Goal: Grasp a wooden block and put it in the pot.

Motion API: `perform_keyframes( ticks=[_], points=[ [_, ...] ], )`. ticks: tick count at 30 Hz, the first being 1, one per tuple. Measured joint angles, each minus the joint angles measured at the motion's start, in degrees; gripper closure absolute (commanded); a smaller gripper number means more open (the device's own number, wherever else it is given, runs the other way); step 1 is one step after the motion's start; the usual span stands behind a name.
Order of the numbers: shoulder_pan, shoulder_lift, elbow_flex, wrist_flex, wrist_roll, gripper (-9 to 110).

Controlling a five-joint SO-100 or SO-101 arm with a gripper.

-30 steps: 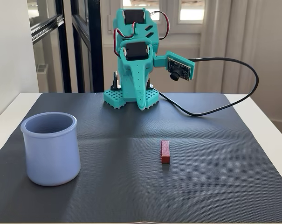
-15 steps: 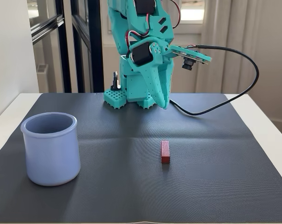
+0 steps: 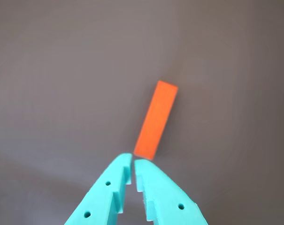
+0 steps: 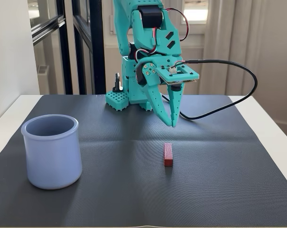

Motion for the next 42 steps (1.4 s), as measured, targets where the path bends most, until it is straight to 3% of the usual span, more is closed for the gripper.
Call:
perform_keyframes(
  ticks=[9, 16, 21, 25, 42],
  points=[
    [1.93, -9.76, -0.79, -5.98, 0.09, 101],
    [2.90, -11.51, -2.37, -5.98, 6.06, 101],
    [2.72, -11.51, -2.37, -5.98, 8.88, 90],
    [2.64, -11.51, -2.37, -5.98, 9.23, 92],
    [-5.45, -11.51, 0.35, -6.86, 14.77, 86]
  ],
)
